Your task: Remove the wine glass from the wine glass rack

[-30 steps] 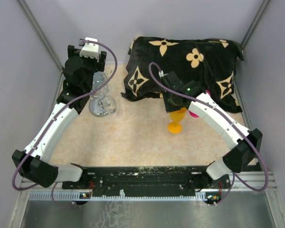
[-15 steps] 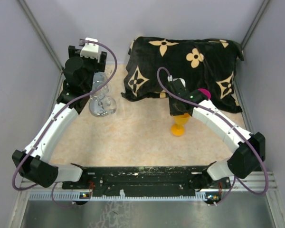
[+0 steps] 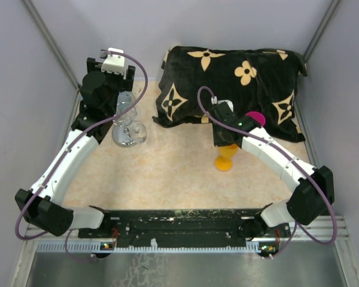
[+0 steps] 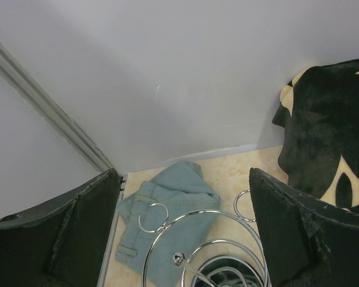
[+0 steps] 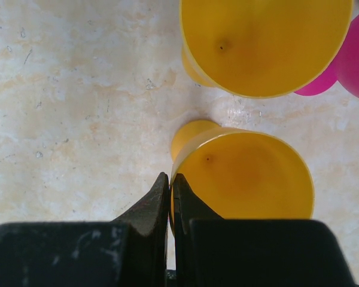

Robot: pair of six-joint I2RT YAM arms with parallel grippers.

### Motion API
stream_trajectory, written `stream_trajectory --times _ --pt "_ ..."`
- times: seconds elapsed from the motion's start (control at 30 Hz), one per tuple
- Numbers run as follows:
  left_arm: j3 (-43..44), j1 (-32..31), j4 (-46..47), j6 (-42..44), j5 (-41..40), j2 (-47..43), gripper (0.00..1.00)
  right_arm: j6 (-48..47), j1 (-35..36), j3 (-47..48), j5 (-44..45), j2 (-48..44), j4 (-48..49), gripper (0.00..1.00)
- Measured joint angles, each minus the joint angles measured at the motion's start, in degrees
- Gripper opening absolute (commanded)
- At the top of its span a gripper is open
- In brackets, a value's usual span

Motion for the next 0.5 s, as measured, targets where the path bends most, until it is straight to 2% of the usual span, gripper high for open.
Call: stream_trajectory --times 0.13,0.4,0.5 --pt "0.0 0.0 -0.04 -0.02 0.11 0.0 0.94 0.0 0.0 -0.46 0.04 0.0 0.7 0.02" --pt "0.0 0.0 -0.72 -0.87 0.28 0.0 0.93 -0.48 0.0 -0.48 0.04 0.0 0.98 0.37" --pt "0.0 0.0 -1.03 -1.16 0.35 0.0 0.93 -0.83 0.0 -0.44 0.09 0.0 0.92 0.44"
